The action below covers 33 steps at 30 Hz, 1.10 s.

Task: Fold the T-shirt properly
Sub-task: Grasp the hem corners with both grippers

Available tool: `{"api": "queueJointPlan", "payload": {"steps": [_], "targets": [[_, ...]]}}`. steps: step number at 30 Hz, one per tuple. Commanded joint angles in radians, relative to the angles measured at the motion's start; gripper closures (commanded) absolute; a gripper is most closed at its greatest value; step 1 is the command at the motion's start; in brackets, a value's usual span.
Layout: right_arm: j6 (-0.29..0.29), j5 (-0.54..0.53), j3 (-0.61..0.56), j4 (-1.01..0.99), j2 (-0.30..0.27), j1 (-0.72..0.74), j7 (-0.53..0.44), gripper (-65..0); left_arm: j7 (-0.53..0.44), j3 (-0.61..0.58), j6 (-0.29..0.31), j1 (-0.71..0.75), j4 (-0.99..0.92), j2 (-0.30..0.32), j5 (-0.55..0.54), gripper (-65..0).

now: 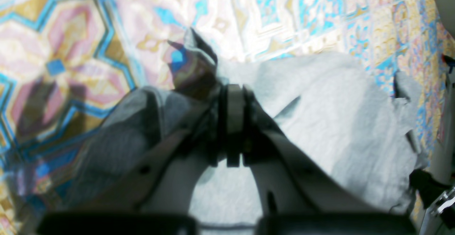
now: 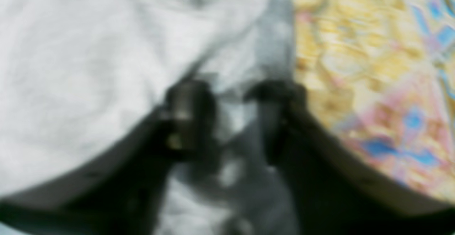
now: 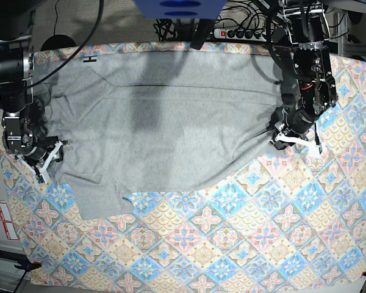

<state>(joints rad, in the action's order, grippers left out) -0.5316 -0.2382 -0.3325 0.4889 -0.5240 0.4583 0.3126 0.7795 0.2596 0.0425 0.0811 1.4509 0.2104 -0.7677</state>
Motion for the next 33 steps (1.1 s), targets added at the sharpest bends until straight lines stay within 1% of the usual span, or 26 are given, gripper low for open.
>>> {"api": "queueJointPlan", "payload": {"steps": [1, 2, 4, 7, 12, 15, 17, 21, 24, 28, 30, 33], "targets": [[-0.037, 0.003, 0.003, 0.004, -0.011, 0.004, 0.006, -17.8, -0.013, 0.005, 0.010, -0.005, 0.026, 0.008, -0.014, 0.0], [-0.055, 0.003, 0.005, 0.004, -0.011, 0.003, 0.004, -14.5, -0.013, 0.005, 0.010, -0.005, 0.032, 0.008, -0.014, 0.0], [-0.060, 0.001, 0.029, 0.004, -0.011, 0.001, -0.010, -9.0, -0.013, 0.005, 0.010, -0.002, 0.041, 0.008, -0.014, 0.0], [-0.060, 0.001, 0.071, 0.009, -0.011, 0.000, -0.036, -5.3, -0.013, 0.005, 0.010, -0.001, 0.041, 0.008, -0.014, 0.0], [-0.061, 0.003, 0.154, 0.014, -0.012, 0.000, -0.043, -4.6, -0.013, 0.005, 0.010, 0.016, 0.049, 0.008, -0.014, 0.0], [-0.068, 0.003, 0.204, 0.014, -0.017, -0.005, -0.039, -4.6, -0.013, 0.005, 0.010, 0.041, 0.098, 0.008, -0.014, 0.0], [-0.068, 0.003, 0.243, 0.029, -0.017, -0.036, -0.037, -4.5, -0.013, 0.005, 0.010, 0.056, 0.129, 0.008, -0.014, 0.0], [-0.068, 0.003, 0.289, 0.158, -0.017, -0.112, -0.017, -4.5, -0.013, 0.005, 0.009, 0.072, 0.136, 0.008, -0.014, 0.0], [-0.068, 0.003, 0.342, 0.294, -0.017, -0.188, 0.053, -4.5, -0.013, 0.005, 0.009, 0.087, 0.155, 0.010, -0.014, 0.0], [-0.068, 0.003, 0.418, 0.426, -0.017, -0.270, 0.102, -3.1, -0.013, 0.007, 0.009, 0.119, 0.205, 0.010, -0.014, 0.0], [-0.068, 0.003, 0.431, 0.479, -0.017, -0.293, 0.124, -0.5, -0.013, 0.007, 0.009, 0.125, 0.222, 0.010, -0.014, 0.0], [-0.068, 0.007, 0.436, 0.497, -0.017, -0.296, 0.124, 0.0, -0.013, 0.007, 0.009, 0.135, 0.228, 0.010, -0.014, 0.0]]}}
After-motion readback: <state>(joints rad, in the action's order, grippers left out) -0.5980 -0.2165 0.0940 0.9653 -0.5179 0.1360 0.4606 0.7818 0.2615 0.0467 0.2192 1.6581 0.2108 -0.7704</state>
